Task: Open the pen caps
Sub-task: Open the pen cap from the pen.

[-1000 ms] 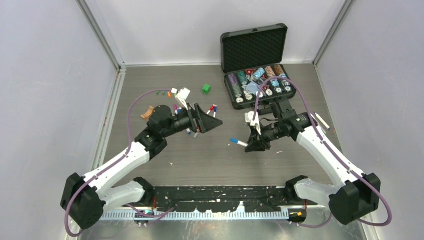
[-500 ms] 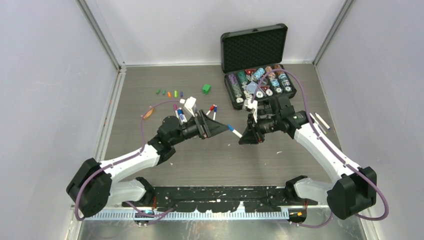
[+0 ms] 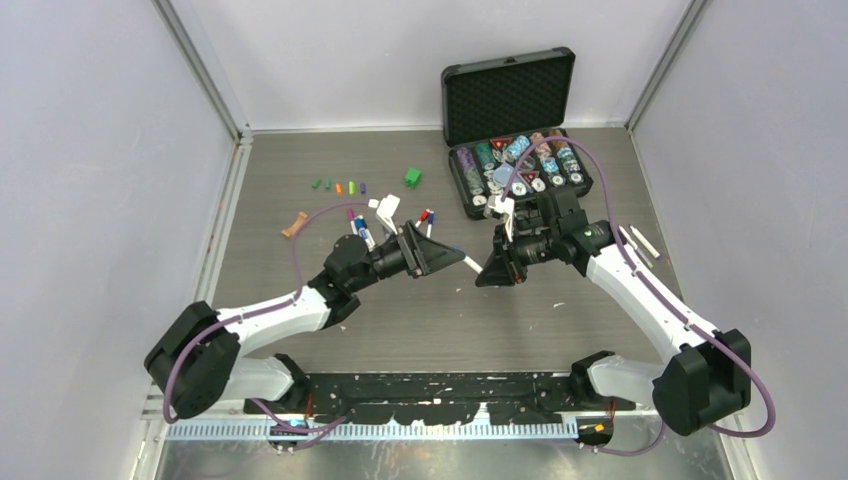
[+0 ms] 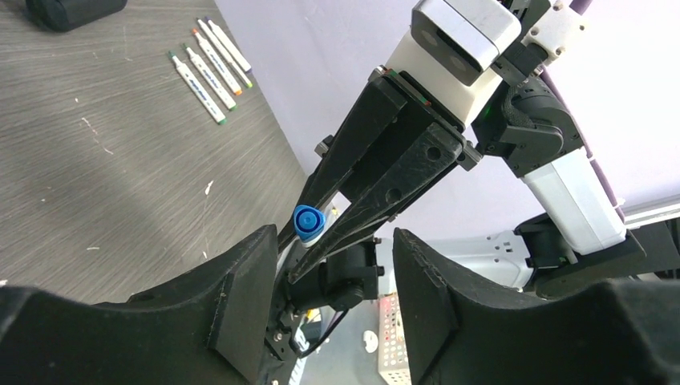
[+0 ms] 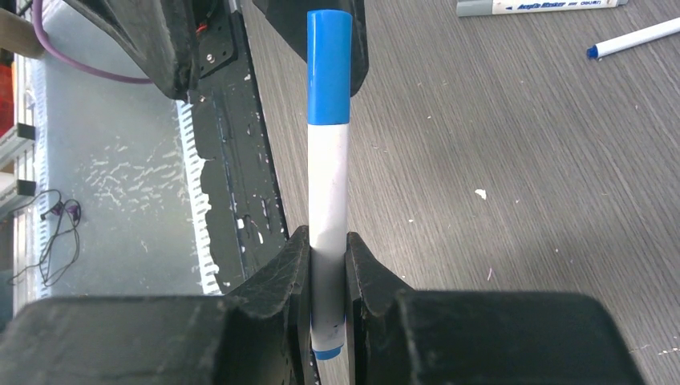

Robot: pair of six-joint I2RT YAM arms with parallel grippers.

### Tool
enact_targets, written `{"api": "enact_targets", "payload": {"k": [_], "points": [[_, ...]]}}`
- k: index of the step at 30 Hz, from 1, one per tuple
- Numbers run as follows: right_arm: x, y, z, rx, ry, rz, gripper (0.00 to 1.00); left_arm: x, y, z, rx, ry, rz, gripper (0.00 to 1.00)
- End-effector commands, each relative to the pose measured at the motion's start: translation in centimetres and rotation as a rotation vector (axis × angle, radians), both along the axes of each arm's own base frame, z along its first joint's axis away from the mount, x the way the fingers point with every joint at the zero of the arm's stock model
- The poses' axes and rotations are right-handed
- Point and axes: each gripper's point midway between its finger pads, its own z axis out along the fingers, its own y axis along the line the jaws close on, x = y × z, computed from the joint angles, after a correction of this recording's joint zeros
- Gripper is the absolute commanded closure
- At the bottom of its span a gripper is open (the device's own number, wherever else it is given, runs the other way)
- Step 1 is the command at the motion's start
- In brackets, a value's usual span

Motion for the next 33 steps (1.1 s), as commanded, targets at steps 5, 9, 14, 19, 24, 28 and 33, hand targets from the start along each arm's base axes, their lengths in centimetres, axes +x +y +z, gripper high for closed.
{"api": "enact_targets", "payload": {"k": [5, 9, 14, 19, 24, 28, 33], "points": [[0.2, 0.5, 0.1, 0.014, -0.002, 0.009, 1.00, 0.1, -0.4, 2.3, -0.075, -0.065, -0.003, 0.59], [0.3, 0.5, 0.0, 0.009, 0.001, 0.008, 1.00, 0.1, -0.4, 1.9, -0.067, -0.066, -0.003, 0.66], [0.3, 0.6, -0.2, 0.005, 0.021, 0.011, 1.00, 0.4, -0.4, 1.0, -0.026, -0.076, 0.012, 0.68], [0.2, 0.7, -0.2, 0.005, 0.025, 0.014, 1.00, 0.9, 0.0, 1.2, -0.005, -0.105, 0.051, 0.67], [0.2, 0.7, -0.2, 0.004, 0.029, 0.015, 1.00, 1.3, 0.2, 1.4, 0.013, -0.120, 0.075, 0.66], [0.2, 0.7, -0.3, 0.003, 0.031, 0.013, 1.00, 1.3, 0.1, 1.2, 0.021, -0.114, 0.074, 0.67], [0.3, 0.7, -0.3, 0.000, 0.031, 0.012, 1.00, 1.1, 0.0, 1.2, 0.020, -0.115, 0.066, 0.69]]}}
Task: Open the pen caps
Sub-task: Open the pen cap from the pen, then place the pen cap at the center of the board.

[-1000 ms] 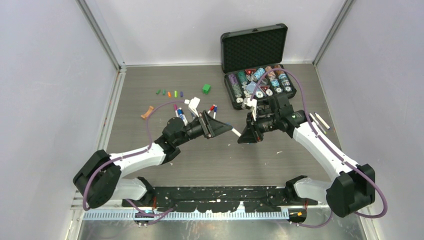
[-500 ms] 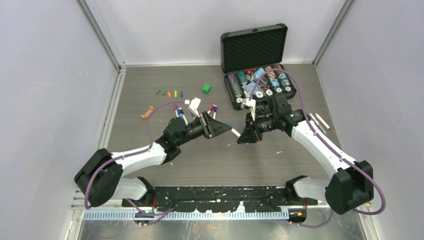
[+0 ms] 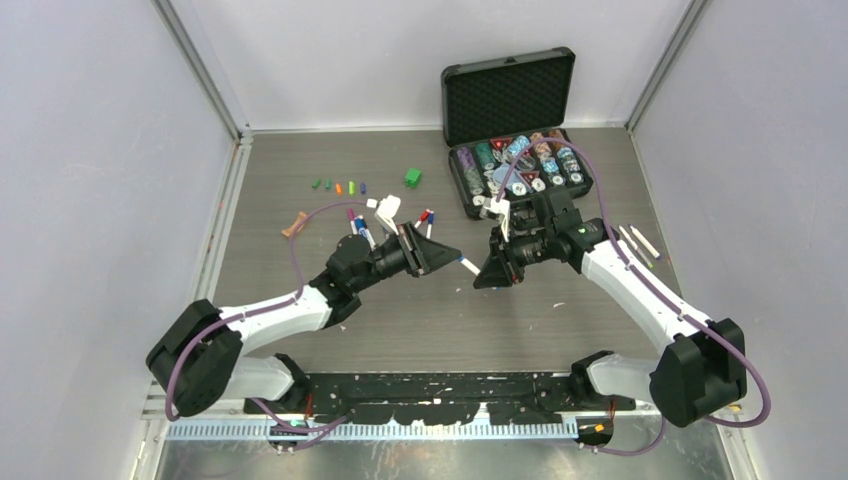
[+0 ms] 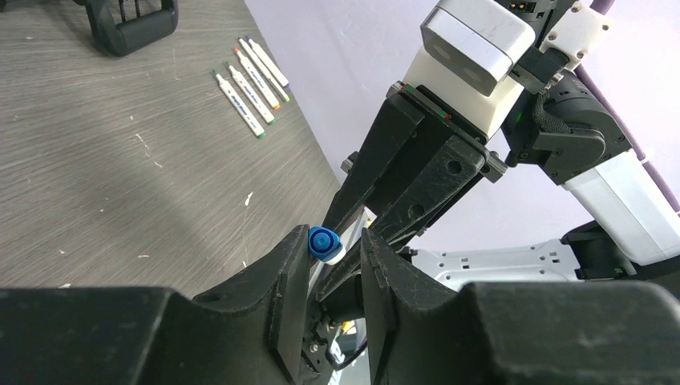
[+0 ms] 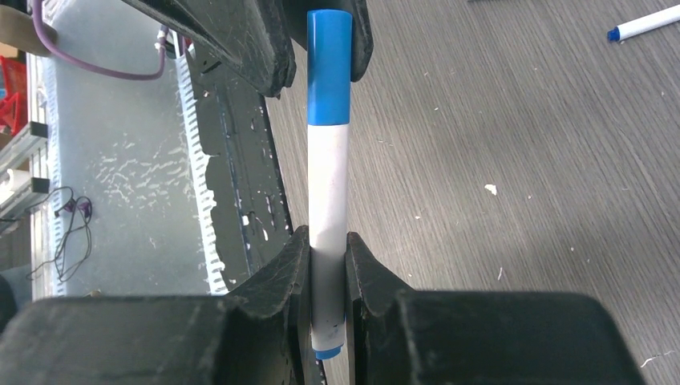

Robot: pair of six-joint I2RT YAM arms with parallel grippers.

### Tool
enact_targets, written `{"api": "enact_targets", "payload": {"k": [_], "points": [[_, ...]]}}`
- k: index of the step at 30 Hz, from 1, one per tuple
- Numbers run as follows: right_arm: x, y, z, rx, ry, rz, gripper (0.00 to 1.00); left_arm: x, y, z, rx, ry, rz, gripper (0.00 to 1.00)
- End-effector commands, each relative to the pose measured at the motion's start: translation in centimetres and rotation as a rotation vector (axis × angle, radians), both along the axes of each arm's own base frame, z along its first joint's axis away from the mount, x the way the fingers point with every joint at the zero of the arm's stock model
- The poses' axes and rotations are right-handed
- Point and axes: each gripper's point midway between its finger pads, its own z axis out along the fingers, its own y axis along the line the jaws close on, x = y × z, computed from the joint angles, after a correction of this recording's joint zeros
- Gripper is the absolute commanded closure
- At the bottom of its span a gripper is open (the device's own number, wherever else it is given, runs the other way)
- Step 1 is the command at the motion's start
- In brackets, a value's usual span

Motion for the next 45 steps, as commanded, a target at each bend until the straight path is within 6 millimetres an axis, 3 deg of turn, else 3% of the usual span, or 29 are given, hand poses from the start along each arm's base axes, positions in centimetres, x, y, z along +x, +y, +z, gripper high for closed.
{"api": "enact_targets", "payload": {"k": [1, 6, 10, 13, 16, 22, 29, 32, 38, 42, 45], "points": [[0.3, 0.4, 0.7, 0.014, -0.017, 0.004, 1.00, -0.1, -0.1, 2.5, -0.037, -0.068, 0.003, 0.69], [0.3, 0.3, 0.6, 0.012, -0.019, 0.003, 1.00, -0.2, -0.4, 2.0, -0.025, -0.067, -0.014, 0.77], [0.3, 0.3, 0.5, 0.010, -0.017, 0.002, 1.00, -0.3, -0.6, 2.0, -0.027, -0.084, -0.027, 1.00], [0.3, 0.2, 0.4, 0.002, -0.027, 0.007, 1.00, 0.4, 0.4, 2.2, -0.037, -0.105, 0.030, 1.00], [0.1, 0.0, 0.3, -0.004, -0.042, 0.018, 1.00, 2.6, 3.3, 2.1, -0.045, -0.089, 0.131, 1.00], [-0.3, -0.2, 0.0, -0.019, -0.057, 0.040, 1.00, 7.1, 11.0, 3.6, -0.126, -0.055, 0.322, 1.00], [-0.4, -0.2, -0.3, -0.035, -0.070, 0.054, 1.00, 9.1, 15.9, 5.3, -0.122, -0.075, 0.421, 1.00], [0.0, -0.5, -0.3, -0.059, -0.095, 0.033, 1.00, 10.1, 17.5, 2.4, 0.024, 0.033, 0.445, 1.00], [0.9, -1.4, 0.2, -0.103, -0.180, -0.010, 1.00, 10.3, 23.0, -6.6, 0.584, 0.369, 0.492, 1.00], [0.8, -1.6, 0.5, -0.104, -0.198, -0.010, 1.00, 10.5, 27.4, -8.8, 0.910, 0.552, 0.555, 1.00], [0.9, -1.8, 0.4, -0.111, -0.208, -0.011, 1.00, 12.0, 29.6, -10.1, 1.070, 0.601, 0.568, 1.00]]}}
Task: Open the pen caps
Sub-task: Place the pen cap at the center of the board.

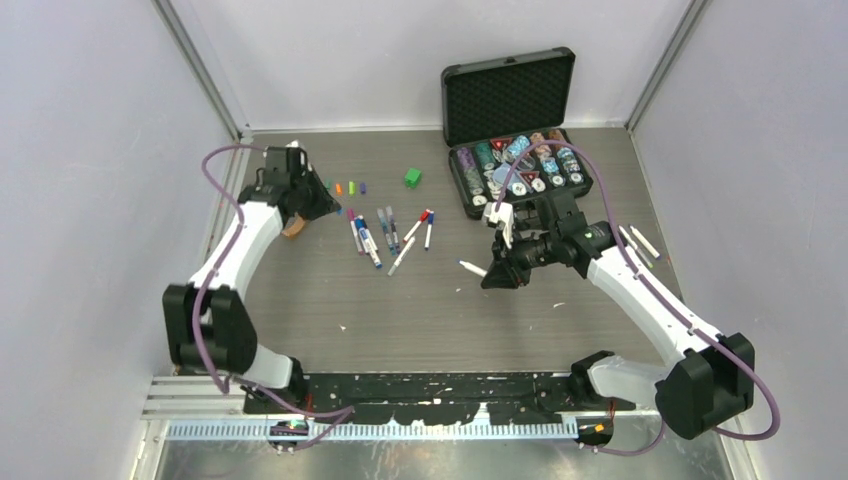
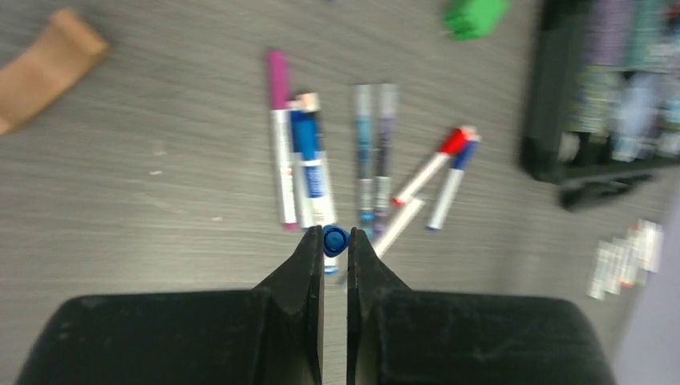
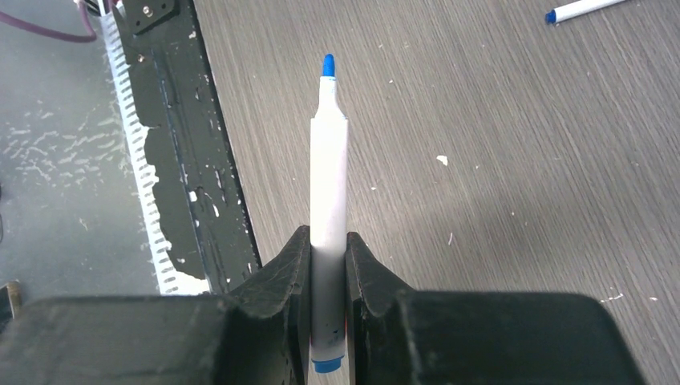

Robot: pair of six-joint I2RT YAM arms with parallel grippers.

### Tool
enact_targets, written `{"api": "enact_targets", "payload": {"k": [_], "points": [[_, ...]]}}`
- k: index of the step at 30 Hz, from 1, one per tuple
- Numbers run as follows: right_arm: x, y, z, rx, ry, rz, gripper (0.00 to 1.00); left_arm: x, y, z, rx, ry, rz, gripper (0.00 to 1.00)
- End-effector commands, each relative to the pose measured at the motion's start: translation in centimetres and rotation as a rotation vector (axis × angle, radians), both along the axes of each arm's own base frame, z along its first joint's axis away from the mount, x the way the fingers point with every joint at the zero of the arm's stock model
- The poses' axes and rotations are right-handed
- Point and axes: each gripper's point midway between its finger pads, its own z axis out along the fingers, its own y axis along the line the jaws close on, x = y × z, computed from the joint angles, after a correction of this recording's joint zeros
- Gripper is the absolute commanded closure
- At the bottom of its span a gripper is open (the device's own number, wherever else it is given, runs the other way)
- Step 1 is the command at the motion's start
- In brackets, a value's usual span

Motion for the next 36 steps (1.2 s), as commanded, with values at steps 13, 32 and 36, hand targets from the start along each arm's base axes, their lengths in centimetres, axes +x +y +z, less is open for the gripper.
{"api": "enact_targets", "payload": {"k": [13, 32, 36], "points": [[0.6, -0.5, 0.8, -0.013, -0.080, 0.002, 1.00, 4.8, 8.2, -8.3, 0.562, 0.453, -0.020, 1.00], [0.5, -0.6, 0.3, -0.026, -0.073, 0.013, 1.00, 9.7, 11.3, -13.5, 0.665, 0.586, -0.014, 0.93], [0.5, -0.7, 0.2, -0.028, -0.070, 0.012, 1.00, 10.1, 11.9, -14.1, 0.650, 0.610, -0.017, 0.89]]}}
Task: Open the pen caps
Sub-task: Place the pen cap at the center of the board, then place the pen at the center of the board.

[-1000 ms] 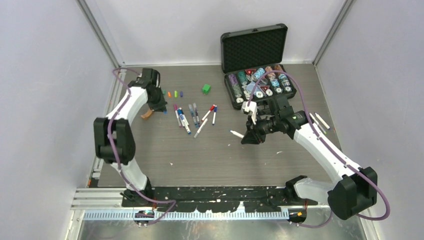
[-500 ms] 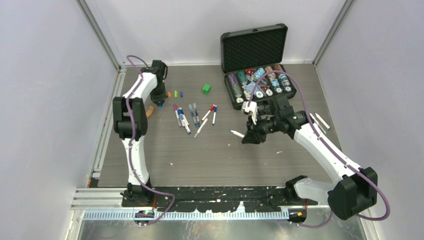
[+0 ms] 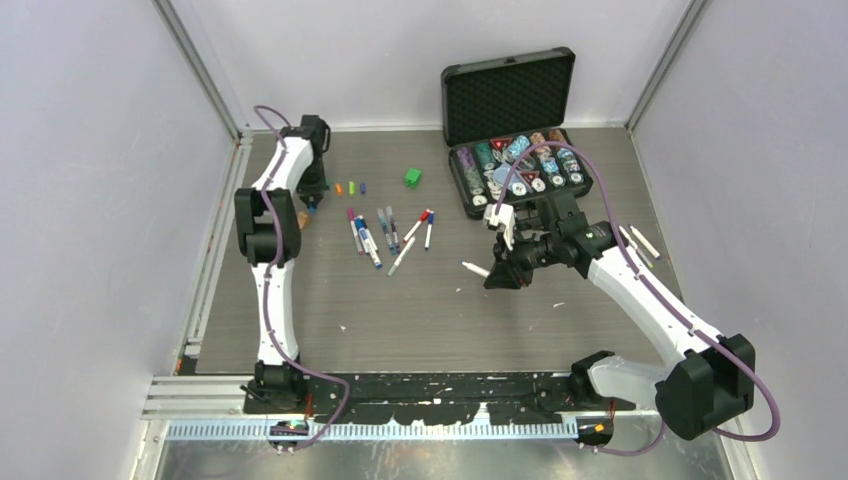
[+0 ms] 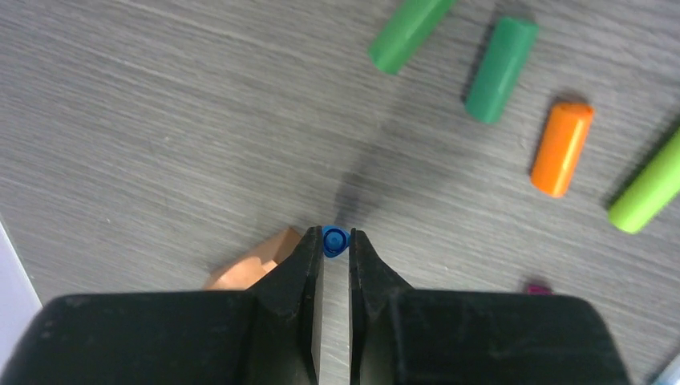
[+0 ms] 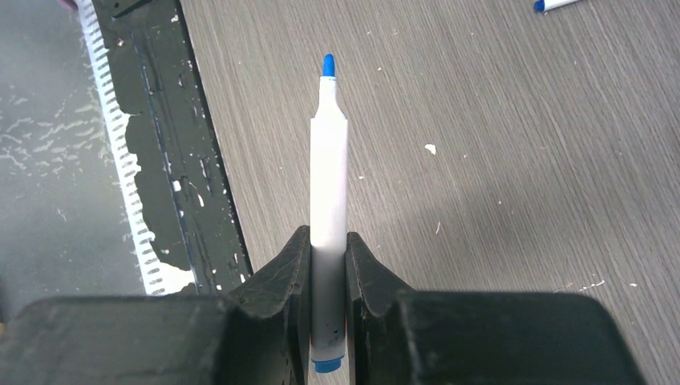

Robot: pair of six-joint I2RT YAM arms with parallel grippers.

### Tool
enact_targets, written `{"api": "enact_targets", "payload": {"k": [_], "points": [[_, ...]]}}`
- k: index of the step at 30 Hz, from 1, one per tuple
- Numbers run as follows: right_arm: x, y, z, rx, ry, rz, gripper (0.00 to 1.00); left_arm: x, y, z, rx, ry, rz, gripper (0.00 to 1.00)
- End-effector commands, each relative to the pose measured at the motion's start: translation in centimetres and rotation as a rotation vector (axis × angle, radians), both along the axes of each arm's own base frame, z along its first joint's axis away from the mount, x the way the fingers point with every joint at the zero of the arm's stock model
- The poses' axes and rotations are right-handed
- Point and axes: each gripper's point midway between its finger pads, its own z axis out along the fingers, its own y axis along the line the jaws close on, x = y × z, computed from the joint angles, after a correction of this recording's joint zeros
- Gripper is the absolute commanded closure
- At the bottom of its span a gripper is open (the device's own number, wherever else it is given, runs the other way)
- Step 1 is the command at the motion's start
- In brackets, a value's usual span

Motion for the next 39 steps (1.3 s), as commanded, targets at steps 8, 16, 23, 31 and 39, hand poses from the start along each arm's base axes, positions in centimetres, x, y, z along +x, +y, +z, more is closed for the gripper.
{"api": "enact_targets", "payload": {"k": [8, 16, 23, 31, 39], "points": [[0.5, -0.1, 0.6, 0.004, -0.037, 0.000, 1.00, 0.0, 1.3, -1.1, -0.009, 0.056, 0.025, 0.81], [0.6, -0.4, 0.5, -0.001, -0.037, -0.009, 1.00, 0.6, 1.5, 1.0, -0.023, 0.005, 0.052, 0.69], [1.2, -1.3, 0.5, -0.031, -0.062, -0.035, 1.00, 0.6, 1.0, 5.5, -0.085, -0.084, 0.065, 0.64], [2.4, -6.5, -0.1, -0.217, -0.138, -0.200, 1.00, -3.2, -6.3, 16.1, -0.480, -0.369, -0.139, 0.60], [-0.4, -15.1, -4.6, -0.562, -0.073, -0.402, 1.00, -13.8, -10.9, 24.0, -0.750, -0.673, -0.285, 0.32]]}}
